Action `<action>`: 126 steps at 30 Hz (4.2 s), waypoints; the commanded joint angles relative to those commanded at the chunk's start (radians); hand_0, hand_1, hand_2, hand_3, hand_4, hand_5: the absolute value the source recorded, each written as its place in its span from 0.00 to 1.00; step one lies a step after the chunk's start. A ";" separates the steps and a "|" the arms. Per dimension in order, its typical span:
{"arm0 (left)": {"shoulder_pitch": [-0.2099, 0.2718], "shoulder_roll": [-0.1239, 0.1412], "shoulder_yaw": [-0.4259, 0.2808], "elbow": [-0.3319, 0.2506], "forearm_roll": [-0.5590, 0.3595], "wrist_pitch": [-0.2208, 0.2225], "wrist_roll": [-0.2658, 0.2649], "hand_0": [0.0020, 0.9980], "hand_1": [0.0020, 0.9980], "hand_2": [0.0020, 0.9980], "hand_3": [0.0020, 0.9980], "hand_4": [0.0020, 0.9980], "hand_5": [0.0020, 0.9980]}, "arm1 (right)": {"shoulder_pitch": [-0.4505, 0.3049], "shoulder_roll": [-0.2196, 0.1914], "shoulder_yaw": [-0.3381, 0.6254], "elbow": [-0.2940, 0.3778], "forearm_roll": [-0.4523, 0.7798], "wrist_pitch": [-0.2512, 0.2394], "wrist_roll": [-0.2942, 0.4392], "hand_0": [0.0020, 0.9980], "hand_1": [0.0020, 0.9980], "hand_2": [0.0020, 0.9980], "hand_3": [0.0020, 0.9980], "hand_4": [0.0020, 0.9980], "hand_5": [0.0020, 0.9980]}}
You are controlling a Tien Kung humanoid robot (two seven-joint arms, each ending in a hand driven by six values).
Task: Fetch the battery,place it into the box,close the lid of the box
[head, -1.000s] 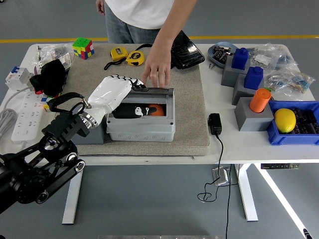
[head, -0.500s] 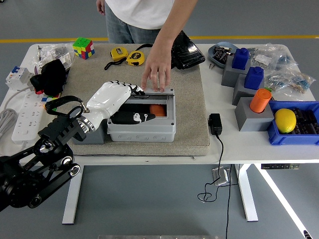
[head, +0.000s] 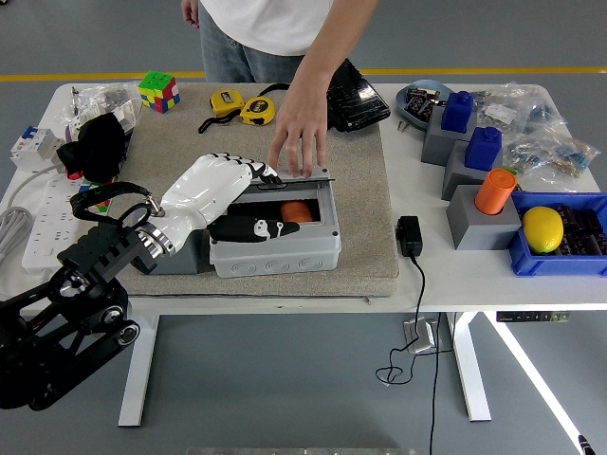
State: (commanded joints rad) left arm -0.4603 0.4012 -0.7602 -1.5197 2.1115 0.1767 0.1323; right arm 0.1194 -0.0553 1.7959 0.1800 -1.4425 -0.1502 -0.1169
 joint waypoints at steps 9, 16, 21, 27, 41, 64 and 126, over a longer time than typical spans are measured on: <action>-0.011 -0.002 0.001 -0.006 0.001 0.006 -0.003 0.65 0.68 0.68 0.68 1.00 1.00 | 0.003 -0.002 0.003 0.000 -0.001 0.000 -0.002 0.82 0.79 0.76 0.80 1.00 1.00; -0.010 -0.001 0.005 0.009 -0.006 0.025 -0.017 0.66 0.70 0.68 0.68 1.00 1.00 | 0.003 -0.001 0.002 0.000 0.001 0.000 -0.002 0.83 0.79 0.76 0.80 1.00 1.00; -0.013 -0.029 -0.018 0.060 -0.003 0.060 -0.041 0.70 0.73 0.70 0.69 1.00 1.00 | 0.005 -0.001 -0.002 0.000 0.002 0.000 -0.001 0.83 0.79 0.76 0.80 1.00 1.00; -0.006 -0.041 -0.022 0.100 -0.013 0.052 -0.045 0.69 0.72 0.69 0.69 1.00 1.00 | 0.002 0.000 0.001 0.000 -0.002 0.000 -0.002 0.83 0.79 0.76 0.80 1.00 1.00; 0.054 0.020 0.010 0.050 -0.074 0.043 -0.048 0.64 0.70 0.68 0.68 1.00 1.00 | -0.002 -0.002 0.004 0.000 -0.003 0.000 -0.001 0.83 0.79 0.76 0.80 1.00 1.00; 0.101 -0.136 -0.280 0.094 0.068 0.105 -0.071 0.81 0.85 0.80 0.79 1.00 1.00 | 0.008 0.005 -0.002 0.000 0.001 0.000 -0.001 0.82 0.79 0.76 0.80 1.00 1.00; 0.245 -0.258 -0.674 0.171 -0.655 0.126 -0.429 0.80 0.81 0.76 0.79 1.00 1.00 | 0.027 0.025 -0.030 0.000 -0.007 0.000 -0.012 0.82 0.79 0.76 0.80 1.00 1.00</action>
State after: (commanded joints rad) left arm -0.2157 0.1432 -1.4347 -1.3487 1.4565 0.3023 -0.2970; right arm 0.1460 -0.0301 1.7656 0.1800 -1.4499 -0.1505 -0.1286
